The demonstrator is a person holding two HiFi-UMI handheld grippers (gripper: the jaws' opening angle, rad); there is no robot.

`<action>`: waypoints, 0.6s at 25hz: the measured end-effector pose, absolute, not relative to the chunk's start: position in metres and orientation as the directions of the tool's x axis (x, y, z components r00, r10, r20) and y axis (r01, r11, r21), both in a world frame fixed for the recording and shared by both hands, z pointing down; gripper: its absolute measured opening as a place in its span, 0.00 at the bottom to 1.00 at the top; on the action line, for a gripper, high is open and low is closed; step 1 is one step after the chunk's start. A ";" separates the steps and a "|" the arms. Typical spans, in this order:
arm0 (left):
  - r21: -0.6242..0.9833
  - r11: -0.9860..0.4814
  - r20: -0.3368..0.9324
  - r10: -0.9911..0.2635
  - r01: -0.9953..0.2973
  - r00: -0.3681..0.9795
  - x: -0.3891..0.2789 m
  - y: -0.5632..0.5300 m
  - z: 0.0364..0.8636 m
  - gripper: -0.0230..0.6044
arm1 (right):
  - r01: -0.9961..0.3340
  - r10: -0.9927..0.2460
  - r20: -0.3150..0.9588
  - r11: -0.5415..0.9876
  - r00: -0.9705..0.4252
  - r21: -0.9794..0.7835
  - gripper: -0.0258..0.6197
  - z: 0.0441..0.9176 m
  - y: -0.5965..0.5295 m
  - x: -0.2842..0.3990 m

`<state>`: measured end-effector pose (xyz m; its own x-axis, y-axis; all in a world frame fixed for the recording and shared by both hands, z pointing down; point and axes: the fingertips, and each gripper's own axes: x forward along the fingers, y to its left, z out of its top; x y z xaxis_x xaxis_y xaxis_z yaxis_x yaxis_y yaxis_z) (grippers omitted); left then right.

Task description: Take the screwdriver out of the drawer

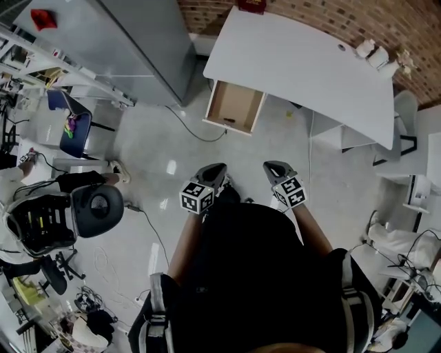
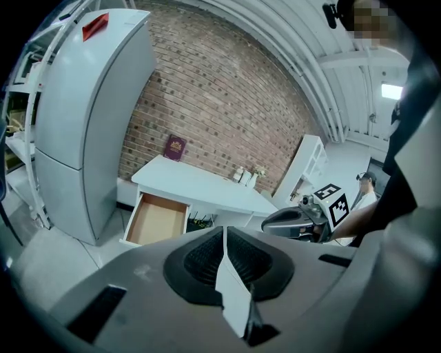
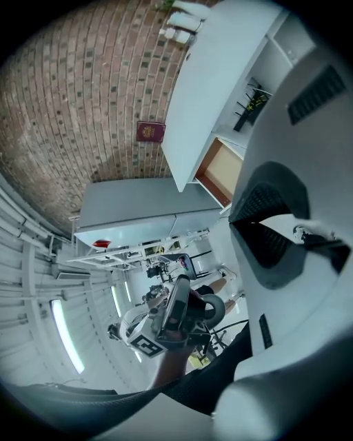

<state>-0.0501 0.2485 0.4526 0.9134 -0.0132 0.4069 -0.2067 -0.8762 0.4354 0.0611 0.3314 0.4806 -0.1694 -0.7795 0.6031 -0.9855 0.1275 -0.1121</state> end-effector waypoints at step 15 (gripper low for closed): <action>0.438 -0.887 0.397 0.043 -0.149 0.917 -0.034 0.167 0.468 0.08 | -0.991 -0.762 0.635 0.089 -0.130 -0.096 0.13 0.496 0.262 0.070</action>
